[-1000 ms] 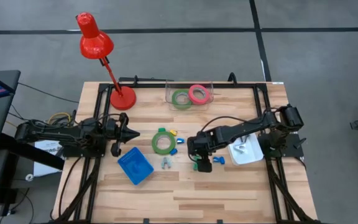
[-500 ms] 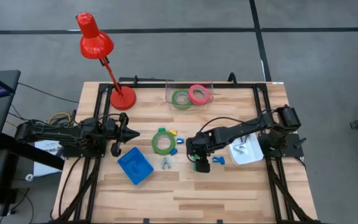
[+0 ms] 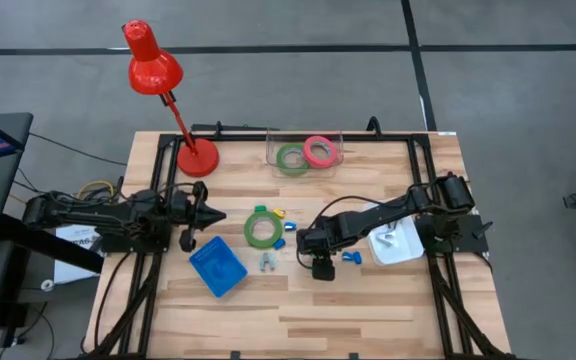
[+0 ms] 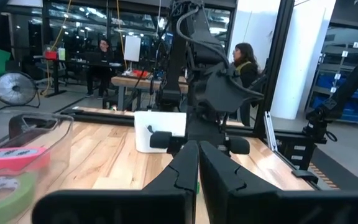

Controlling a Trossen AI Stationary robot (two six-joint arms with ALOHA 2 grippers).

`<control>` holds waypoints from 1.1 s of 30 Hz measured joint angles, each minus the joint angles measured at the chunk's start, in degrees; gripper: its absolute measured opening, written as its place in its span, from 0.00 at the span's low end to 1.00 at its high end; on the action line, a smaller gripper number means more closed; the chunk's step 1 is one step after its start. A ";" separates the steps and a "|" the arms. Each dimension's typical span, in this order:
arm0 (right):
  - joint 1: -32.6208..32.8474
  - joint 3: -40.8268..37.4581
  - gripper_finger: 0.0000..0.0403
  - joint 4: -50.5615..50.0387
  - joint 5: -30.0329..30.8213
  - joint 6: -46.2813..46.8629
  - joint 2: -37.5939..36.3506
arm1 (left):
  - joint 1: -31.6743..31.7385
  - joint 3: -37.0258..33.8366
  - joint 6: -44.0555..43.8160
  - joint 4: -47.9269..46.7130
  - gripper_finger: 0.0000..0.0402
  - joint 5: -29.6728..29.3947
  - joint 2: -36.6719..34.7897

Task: Pick and place Stapler, Stapler remover, tape
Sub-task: Put the middle right green stapler into the blue bin

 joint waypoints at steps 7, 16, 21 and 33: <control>-0.41 0.10 0.61 -0.79 -0.64 -0.01 1.09 | 0.00 0.00 0.00 0.29 0.02 0.01 0.25; -0.85 0.02 0.47 -0.89 -0.96 0.00 1.22 | 0.00 0.00 0.00 0.26 0.02 0.01 0.32; -0.94 0.02 0.35 -0.86 -0.96 -0.04 1.22 | 0.00 0.00 0.00 0.25 0.02 0.01 0.32; -1.16 0.02 0.23 -0.77 -1.14 -0.51 1.22 | 0.00 0.00 0.00 0.25 0.02 0.01 0.32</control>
